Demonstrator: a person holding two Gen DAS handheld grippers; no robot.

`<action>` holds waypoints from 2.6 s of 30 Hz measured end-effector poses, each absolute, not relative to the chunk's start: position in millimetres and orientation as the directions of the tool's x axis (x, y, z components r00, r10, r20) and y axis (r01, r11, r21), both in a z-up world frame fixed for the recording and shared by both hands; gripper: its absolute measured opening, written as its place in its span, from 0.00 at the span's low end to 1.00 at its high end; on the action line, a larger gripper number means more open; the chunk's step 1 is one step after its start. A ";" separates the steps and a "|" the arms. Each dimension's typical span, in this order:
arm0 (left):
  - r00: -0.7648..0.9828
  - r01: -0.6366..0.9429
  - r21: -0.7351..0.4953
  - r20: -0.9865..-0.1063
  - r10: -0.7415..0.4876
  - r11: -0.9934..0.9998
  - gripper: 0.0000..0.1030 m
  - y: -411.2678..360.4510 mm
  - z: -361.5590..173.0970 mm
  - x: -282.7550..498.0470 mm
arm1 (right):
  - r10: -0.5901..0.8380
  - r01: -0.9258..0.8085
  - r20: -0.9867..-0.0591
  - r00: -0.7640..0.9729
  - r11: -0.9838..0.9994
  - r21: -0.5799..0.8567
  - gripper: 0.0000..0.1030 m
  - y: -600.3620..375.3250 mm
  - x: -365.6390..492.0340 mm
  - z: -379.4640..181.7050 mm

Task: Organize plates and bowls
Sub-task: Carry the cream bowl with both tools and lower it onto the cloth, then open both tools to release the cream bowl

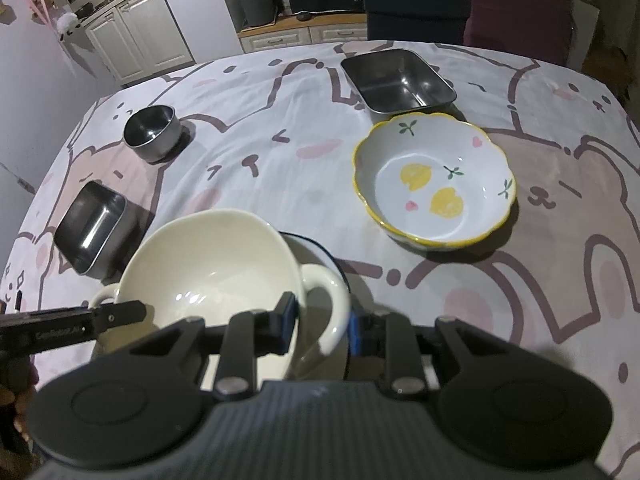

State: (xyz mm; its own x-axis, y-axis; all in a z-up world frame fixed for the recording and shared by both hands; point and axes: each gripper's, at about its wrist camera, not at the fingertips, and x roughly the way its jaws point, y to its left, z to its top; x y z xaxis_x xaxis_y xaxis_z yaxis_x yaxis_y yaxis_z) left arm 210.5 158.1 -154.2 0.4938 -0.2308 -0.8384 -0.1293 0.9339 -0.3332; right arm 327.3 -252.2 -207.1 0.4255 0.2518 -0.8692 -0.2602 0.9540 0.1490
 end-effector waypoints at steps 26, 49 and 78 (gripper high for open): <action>0.488 -0.068 -0.243 -0.854 -0.180 0.968 0.30 141.9 -150.1 210.9 | 0.263 -0.238 -0.896 0.358 0.954 0.185 0.32 -260.6 331.8 -221.4; 0.476 -0.033 -0.225 -0.860 -0.182 0.974 0.27 138.6 -146.6 212.6 | 0.308 -0.180 -0.901 0.305 0.948 0.263 0.33 -274.3 337.0 -238.5; 0.439 -0.018 -0.210 -0.880 -0.181 0.978 0.30 137.5 -146.0 213.8 | 0.325 -0.191 -0.898 0.297 0.942 0.277 0.33 -274.5 336.4 -240.3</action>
State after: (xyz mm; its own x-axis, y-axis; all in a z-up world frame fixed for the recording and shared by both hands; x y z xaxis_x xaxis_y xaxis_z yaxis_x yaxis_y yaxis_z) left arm 213.8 137.5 -146.0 0.4388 -0.1812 -0.8801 -0.0178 0.9775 -0.2101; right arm 336.4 -274.5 -240.3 0.2969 0.3247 -0.8980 -0.1912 0.9416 0.2772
